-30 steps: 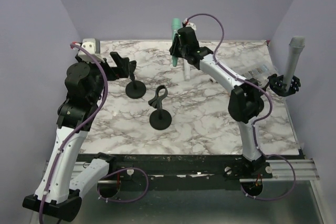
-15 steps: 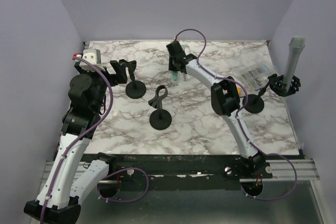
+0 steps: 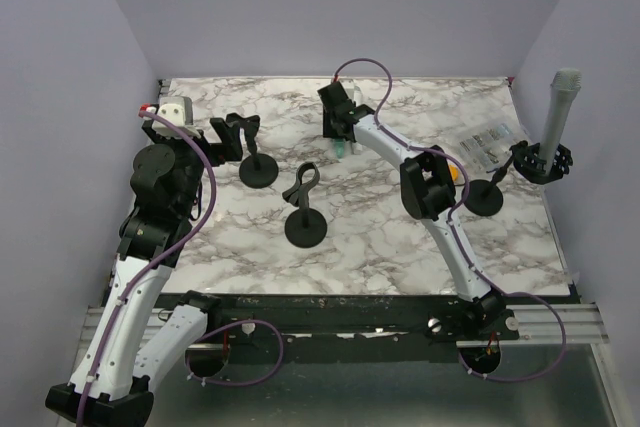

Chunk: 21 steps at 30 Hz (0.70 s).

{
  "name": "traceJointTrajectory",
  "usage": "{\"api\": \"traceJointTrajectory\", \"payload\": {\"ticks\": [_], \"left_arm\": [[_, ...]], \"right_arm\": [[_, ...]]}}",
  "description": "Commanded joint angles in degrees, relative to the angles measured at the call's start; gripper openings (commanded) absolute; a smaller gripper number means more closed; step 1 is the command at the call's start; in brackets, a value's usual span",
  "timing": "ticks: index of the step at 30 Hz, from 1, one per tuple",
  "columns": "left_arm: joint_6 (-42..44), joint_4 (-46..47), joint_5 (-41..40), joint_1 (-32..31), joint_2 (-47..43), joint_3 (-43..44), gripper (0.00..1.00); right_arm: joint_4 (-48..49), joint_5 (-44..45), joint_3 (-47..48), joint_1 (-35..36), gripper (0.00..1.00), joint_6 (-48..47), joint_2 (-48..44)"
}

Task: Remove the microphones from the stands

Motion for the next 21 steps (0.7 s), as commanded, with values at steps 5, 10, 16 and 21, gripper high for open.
{"api": "traceJointTrajectory", "payload": {"ticks": [5, 10, 16, 21], "left_arm": [[0.74, 1.51, 1.5, 0.26, -0.58, -0.79, 0.98], [0.63, 1.59, 1.79, 0.18, -0.66, -1.01, 0.98], [0.73, 1.73, 1.55, -0.33, -1.01, -1.29, 0.98], [1.11, 1.92, 1.03, -1.26, -1.49, -1.58, 0.99]], "right_arm": [[-4.04, -2.18, 3.74, 0.29, 0.62, -1.54, -0.36], [-6.95, -2.7, 4.29, 0.37, 0.65, -1.93, -8.01], [-2.68, -3.12, -11.34, 0.38, 0.7, -2.47, -26.2], [2.17, -5.95, -26.57, 0.37, 0.73, -3.36, -41.44]]}}
